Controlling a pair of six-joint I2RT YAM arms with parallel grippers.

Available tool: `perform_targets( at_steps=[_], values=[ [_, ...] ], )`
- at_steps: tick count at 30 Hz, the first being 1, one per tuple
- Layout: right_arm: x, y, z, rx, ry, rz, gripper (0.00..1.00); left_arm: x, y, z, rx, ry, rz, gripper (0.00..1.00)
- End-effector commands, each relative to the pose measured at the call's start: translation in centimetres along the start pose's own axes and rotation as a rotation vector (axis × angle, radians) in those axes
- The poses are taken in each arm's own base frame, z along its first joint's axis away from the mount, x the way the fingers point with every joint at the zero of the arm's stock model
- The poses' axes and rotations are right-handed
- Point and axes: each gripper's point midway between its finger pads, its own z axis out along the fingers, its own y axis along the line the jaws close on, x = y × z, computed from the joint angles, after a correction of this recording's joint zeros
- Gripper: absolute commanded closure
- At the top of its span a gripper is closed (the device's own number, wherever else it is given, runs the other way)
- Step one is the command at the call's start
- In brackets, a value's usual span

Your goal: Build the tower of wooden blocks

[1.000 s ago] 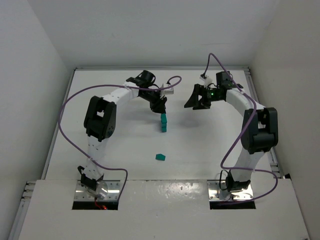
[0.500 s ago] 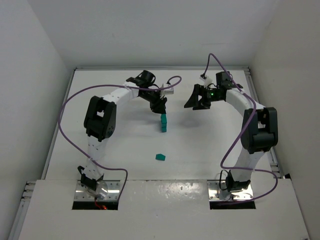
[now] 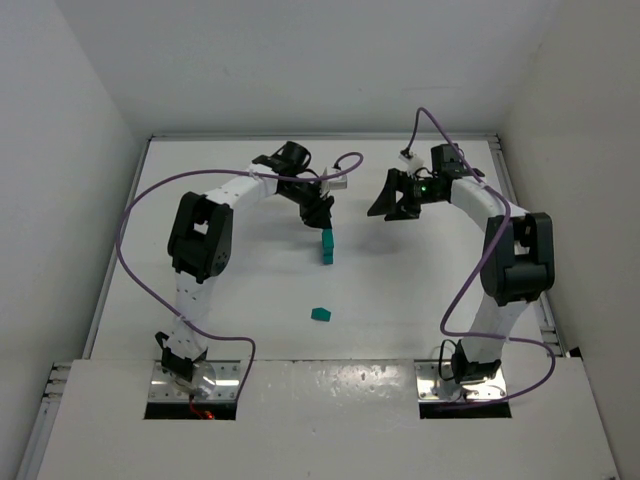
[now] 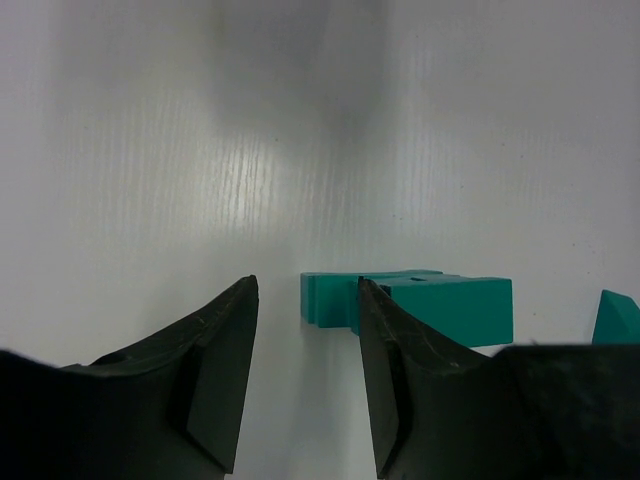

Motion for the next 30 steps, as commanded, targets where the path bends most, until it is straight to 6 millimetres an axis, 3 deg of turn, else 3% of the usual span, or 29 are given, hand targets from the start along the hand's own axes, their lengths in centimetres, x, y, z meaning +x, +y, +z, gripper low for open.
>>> perform_targets(
  at_steps=[1, 7, 11, 14, 18, 19, 20, 21, 22, 23, 25, 26, 28, 30],
  values=[
    [-1.1, 0.7, -0.2, -0.030, -0.033, -0.024, 0.20, -1.7, 0.7, -0.5, -0.035, -0.044, 0.044, 0.50],
    [-1.1, 0.7, -0.3, -0.028, -0.034, -0.029, 0.21, -3.0, 5.2, -2.6, -0.210, -0.101, -0.037, 0.51],
    [-1.2, 0.6, -0.5, -0.025, -0.037, -0.037, 0.22, -5.2, 8.7, -5.6, -0.374, -0.176, -0.062, 0.56],
    [-1.0, 0.8, -0.4, -0.030, -0.031, -0.087, 0.27, -4.5, 10.8, -8.1, -0.468, -0.195, -0.149, 0.61],
    [1.6, 1.6, -1.1, -0.038, 0.042, -0.365, 0.40, -2.3, 10.2, -13.0, -0.585, -0.238, -0.259, 0.64],
    [2.5, 1.8, -1.2, -0.042, 0.064, -0.430, 0.44, -0.8, 8.4, -14.4, -0.624, -0.239, -0.297, 0.62],
    [3.3, 3.0, -1.7, -0.035, 0.069, -0.493, 0.44, -0.3, 8.8, -16.9, -0.699, -0.282, -0.308, 0.60],
    [5.3, 3.2, -1.4, -0.048, 0.131, -0.570, 0.46, 0.4, 8.2, -18.2, -0.734, -0.308, -0.359, 0.57],
    [6.0, 3.2, -1.6, -0.028, 0.158, -0.610, 0.46, 1.2, 6.7, -19.8, -0.777, -0.316, -0.384, 0.55],
    [7.4, 4.5, -1.8, -0.044, 0.178, -0.671, 0.46, 2.2, 6.5, -21.5, -0.826, -0.323, -0.417, 0.53],
    [11.1, 4.6, -1.2, -0.066, 0.273, -0.774, 0.47, 3.7, 4.9, -23.6, -0.887, -0.311, -0.465, 0.49],
    [11.6, 6.0, -1.5, -0.081, 0.266, -0.846, 0.47, 3.7, 4.2, -23.6, -0.887, -0.319, -0.476, 0.48],
    [13.5, 5.5, -1.4, -0.079, 0.310, -0.948, 0.47, 5.8, 2.8, -23.9, -0.925, -0.286, -0.533, 0.43],
    [14.5, 6.2, -0.7, -0.074, 0.345, -1.030, 0.47, 5.7, 1.6, -25.2, -0.968, -0.298, -0.521, 0.36]
  ],
)
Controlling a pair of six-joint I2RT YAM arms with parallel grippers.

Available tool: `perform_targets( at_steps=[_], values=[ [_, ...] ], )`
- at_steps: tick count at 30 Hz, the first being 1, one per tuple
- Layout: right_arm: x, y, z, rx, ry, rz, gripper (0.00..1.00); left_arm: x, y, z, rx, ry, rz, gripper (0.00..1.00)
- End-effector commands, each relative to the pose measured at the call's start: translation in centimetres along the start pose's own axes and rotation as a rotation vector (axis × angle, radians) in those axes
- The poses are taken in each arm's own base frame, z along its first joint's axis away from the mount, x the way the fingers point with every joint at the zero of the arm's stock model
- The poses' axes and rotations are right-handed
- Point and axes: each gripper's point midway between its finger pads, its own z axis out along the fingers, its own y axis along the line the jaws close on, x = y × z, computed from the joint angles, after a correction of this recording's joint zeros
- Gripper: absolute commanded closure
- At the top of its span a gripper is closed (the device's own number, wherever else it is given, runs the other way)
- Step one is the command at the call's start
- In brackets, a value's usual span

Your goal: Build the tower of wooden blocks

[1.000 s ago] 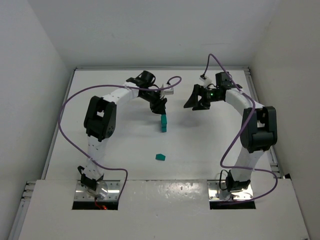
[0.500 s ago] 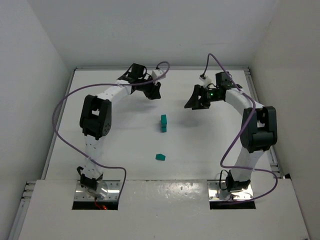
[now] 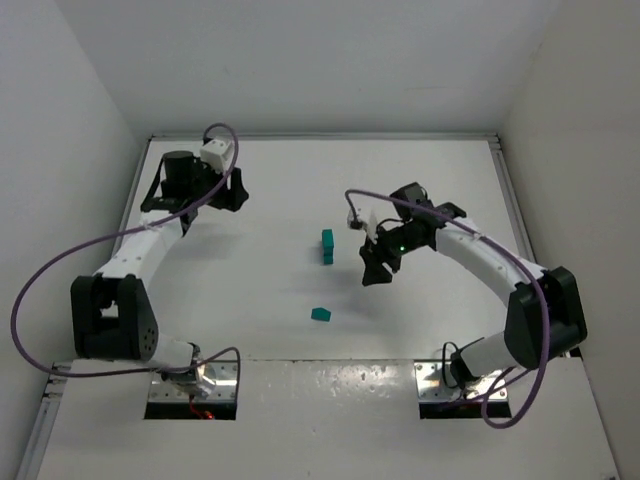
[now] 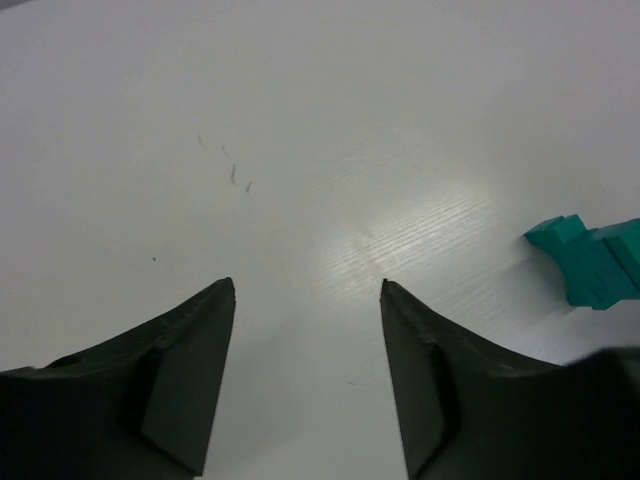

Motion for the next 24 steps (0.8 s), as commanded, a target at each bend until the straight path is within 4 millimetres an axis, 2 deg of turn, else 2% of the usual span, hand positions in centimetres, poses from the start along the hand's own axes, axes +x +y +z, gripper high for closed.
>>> perform_targets(
  at_steps=[1, 2, 3, 5, 6, 7, 8, 11, 12, 14, 15, 18, 20, 21, 23, 24],
  values=[
    [1.1, 0.1, 0.6, 0.035, 0.079, -0.203, 0.46, 0.6, 0.1, -2.0, -0.081, -0.016, -0.055, 0.32],
    [1.0, 0.9, 1.6, 0.037, 0.116, -0.254, 0.46, 2.1, 0.9, -2.5, -0.136, 0.006, -0.078, 0.28],
    [1.2, 0.3, 1.7, 0.093, 0.152, -0.262, 0.46, 1.9, 1.0, -3.4, -0.167, -0.014, -0.105, 0.22],
    [1.5, 0.6, 3.0, 0.149, 0.206, -0.284, 0.42, 3.1, 1.8, -4.2, -0.232, -0.003, -0.144, 0.13],
    [1.2, 0.7, 3.3, 0.165, 0.202, -0.287, 0.42, 3.8, 1.5, -4.5, -0.231, 0.019, -0.162, 0.06],
    [1.5, 1.6, 4.0, 0.158, 0.211, -0.257, 0.39, 4.2, 1.5, -5.1, -0.239, 0.018, -0.166, 0.02],
    [2.0, 1.4, 4.0, 0.190, 0.230, -0.251, 0.37, 4.5, 1.7, -5.5, -0.260, 0.024, -0.168, 0.00],
    [1.3, 3.2, 5.5, 0.180, 0.217, -0.225, 0.34, 5.4, 3.2, -7.2, -0.390, 0.015, -0.225, 0.00],
    [1.4, 4.1, 6.1, 0.169, 0.223, -0.206, 0.34, 6.5, 3.5, -7.5, -0.416, 0.049, -0.233, 0.00],
    [1.0, 3.4, 6.7, 0.248, 0.204, -0.129, 0.36, 6.7, 4.5, -8.5, -0.505, 0.046, -0.266, 0.00],
    [1.5, 3.1, 7.2, 0.299, 0.237, -0.142, 0.37, 6.7, 4.6, -8.9, -0.521, 0.048, -0.266, 0.00],
    [0.1, 3.2, 7.8, 0.353, 0.221, -0.102, 0.37, 8.0, 5.0, -9.7, -0.549, 0.074, -0.295, 0.00],
    [0.6, 4.1, 8.9, 0.336, 0.255, -0.063, 0.35, 8.2, 4.6, -10.0, -0.538, 0.088, -0.298, 0.00],
    [-0.3, 4.1, 9.3, 0.335, 0.244, -0.060, 0.33, 8.2, 4.6, -10.0, -0.538, 0.088, -0.298, 0.00],
    [0.5, 5.1, 10.3, 0.307, 0.282, -0.003, 0.33, 8.5, 4.4, -9.9, -0.529, 0.101, -0.301, 0.00],
    [-0.2, 5.2, 10.5, 0.306, 0.268, 0.012, 0.32, 8.5, 4.4, -9.9, -0.529, 0.101, -0.301, 0.00]
  ],
)
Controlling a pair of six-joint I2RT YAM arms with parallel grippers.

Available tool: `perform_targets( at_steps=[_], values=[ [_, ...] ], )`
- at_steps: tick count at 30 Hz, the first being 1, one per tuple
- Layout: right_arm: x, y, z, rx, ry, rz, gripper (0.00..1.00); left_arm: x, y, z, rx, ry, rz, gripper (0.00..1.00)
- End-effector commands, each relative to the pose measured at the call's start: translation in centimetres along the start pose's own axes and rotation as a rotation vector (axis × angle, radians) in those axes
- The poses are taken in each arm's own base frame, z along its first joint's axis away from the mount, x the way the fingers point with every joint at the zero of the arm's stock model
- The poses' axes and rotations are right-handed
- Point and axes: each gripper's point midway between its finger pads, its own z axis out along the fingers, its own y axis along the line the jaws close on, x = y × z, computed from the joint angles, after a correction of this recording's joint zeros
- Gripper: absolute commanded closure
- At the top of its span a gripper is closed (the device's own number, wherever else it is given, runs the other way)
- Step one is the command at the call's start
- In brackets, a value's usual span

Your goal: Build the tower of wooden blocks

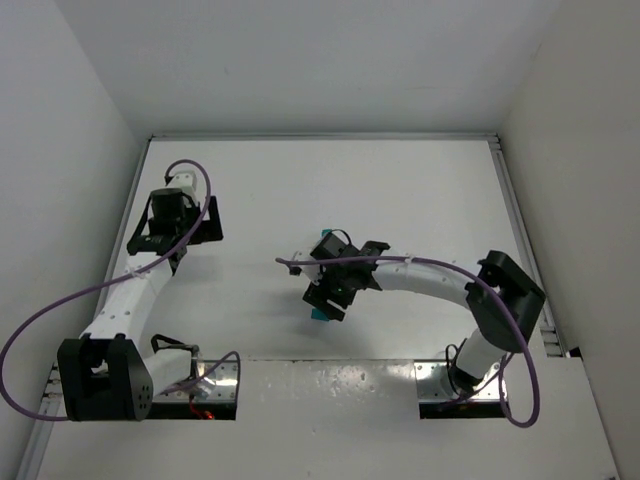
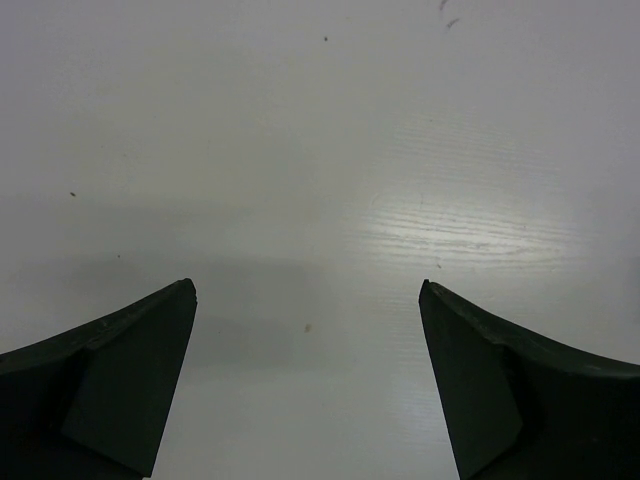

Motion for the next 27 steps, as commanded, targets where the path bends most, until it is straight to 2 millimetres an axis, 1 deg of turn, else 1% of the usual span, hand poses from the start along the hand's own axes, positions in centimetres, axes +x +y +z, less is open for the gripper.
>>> perform_targets(
  at_steps=[1, 3, 4, 5, 6, 7, 10, 11, 15, 16, 18, 21, 23, 26, 27],
  values=[
    [-2.9, 0.6, 0.0, 0.009, -0.047, 0.092, 0.30, 0.0, 0.7, -0.5, -0.024, -0.003, -0.032, 0.00],
    [-3.4, 0.8, 0.3, 0.005, -0.044, 0.076, 0.26, 0.3, 0.6, -0.6, -0.014, 0.007, -0.010, 0.00],
    [-3.7, 1.2, 0.4, -0.016, -0.045, 0.071, 0.26, 0.5, 0.4, -0.4, -0.004, 0.017, -0.010, 0.00],
    [-3.4, 1.5, 0.9, -0.030, -0.030, 0.077, 0.25, 0.5, 0.3, -0.4, 0.007, 0.018, -0.010, 0.00],
    [-3.6, 1.4, 1.0, -0.040, -0.031, 0.047, 0.25, 0.1, 0.1, -0.5, 0.017, 0.010, 0.000, 0.00],
    [-3.6, 1.5, 1.3, -0.045, -0.026, 0.045, 0.25, 0.4, 0.1, -0.2, 0.016, 0.021, 0.001, 0.00],
    [-3.6, 1.5, 1.7, -0.041, -0.016, 0.013, 0.25, 0.2, 0.1, -0.1, 0.016, 0.024, 0.001, 0.00],
    [-3.5, 1.4, 1.9, -0.044, -0.011, -0.034, 0.25, 0.2, 0.1, 0.2, 0.016, 0.024, 0.001, 0.00],
    [-3.3, 1.5, 2.2, -0.053, -0.004, -0.094, 0.25, 0.3, -0.1, 0.5, 0.024, 0.035, 0.001, 0.00],
    [-3.4, 1.6, 2.3, -0.057, -0.008, -0.116, 0.26, 0.1, -0.1, 0.6, 0.025, 0.026, 0.001, 0.00],
    [-3.2, 1.7, 2.6, -0.057, -0.004, -0.135, 0.26, 0.3, -0.3, 0.7, 0.033, 0.036, 0.001, 0.00],
    [-3.2, 1.7, 2.9, -0.061, -0.012, -0.186, 0.32, 0.3, -0.4, 0.7, 0.042, 0.037, 0.000, 0.00],
    [-3.0, 1.7, 3.2, -0.066, -0.004, -0.198, 0.33, 0.5, -0.4, 0.9, 0.041, 0.046, 0.001, 0.00],
    [-3.3, 1.7, 3.5, -0.065, -0.012, -0.215, 0.33, 0.7, -0.4, 1.1, 0.040, 0.055, -0.008, 0.00],
    [-2.9, 1.7, 3.8, -0.066, 0.003, -0.217, 0.33, 0.7, -0.4, 1.1, 0.040, 0.055, -0.008, 0.00]
  ],
)
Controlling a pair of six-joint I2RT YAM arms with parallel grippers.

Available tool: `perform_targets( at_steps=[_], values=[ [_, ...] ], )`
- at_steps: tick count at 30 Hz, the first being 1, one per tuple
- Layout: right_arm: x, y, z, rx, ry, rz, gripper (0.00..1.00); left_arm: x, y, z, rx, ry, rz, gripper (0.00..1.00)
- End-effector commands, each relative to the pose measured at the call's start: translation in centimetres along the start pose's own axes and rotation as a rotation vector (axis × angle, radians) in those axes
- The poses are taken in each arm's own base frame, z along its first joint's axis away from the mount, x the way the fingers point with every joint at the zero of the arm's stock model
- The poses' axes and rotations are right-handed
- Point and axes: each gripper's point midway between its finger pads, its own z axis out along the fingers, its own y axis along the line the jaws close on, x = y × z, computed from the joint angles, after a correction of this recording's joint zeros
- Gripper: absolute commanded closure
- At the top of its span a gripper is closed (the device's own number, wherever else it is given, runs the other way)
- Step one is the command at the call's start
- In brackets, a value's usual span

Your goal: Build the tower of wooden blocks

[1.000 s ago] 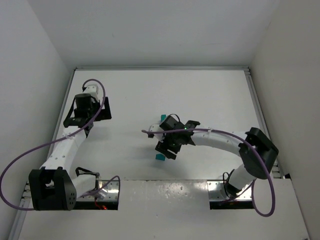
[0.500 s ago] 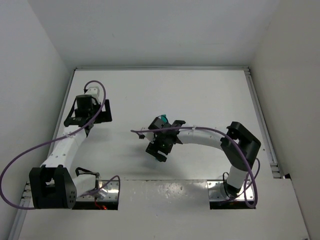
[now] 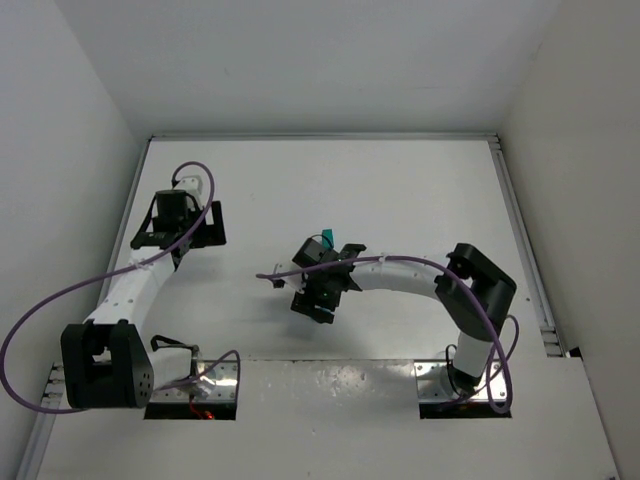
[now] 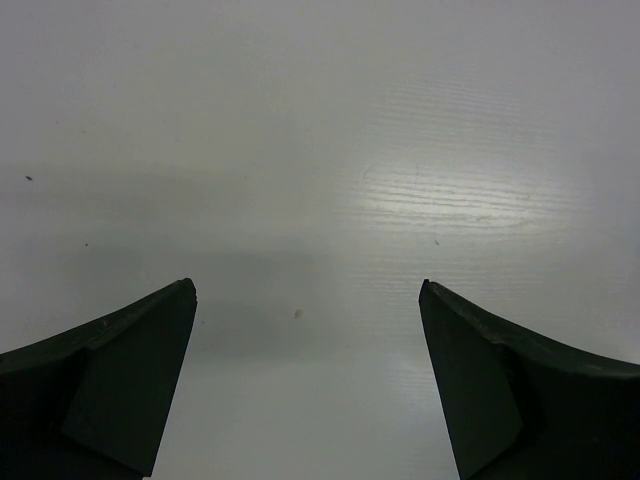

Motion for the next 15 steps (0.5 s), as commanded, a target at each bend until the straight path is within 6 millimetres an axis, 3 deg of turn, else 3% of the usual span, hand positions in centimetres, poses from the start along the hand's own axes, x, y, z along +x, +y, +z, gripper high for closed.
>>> perform_targets(
  at_steps=[1, 9, 15],
  values=[
    [-1.3, -0.1, 0.5, -0.002, -0.029, -0.056, 0.33, -1.5, 0.1, 0.0, 0.005, -0.037, -0.016, 0.00],
    [-0.7, -0.1, 1.5, -0.010, -0.005, -0.067, 0.35, -1.5, -0.1, 0.2, 0.014, -0.036, -0.016, 0.00],
    [-0.4, -0.5, 1.7, -0.002, -0.001, -0.064, 0.46, -1.3, -0.1, 0.4, 0.014, -0.027, -0.016, 0.00]
  ],
)
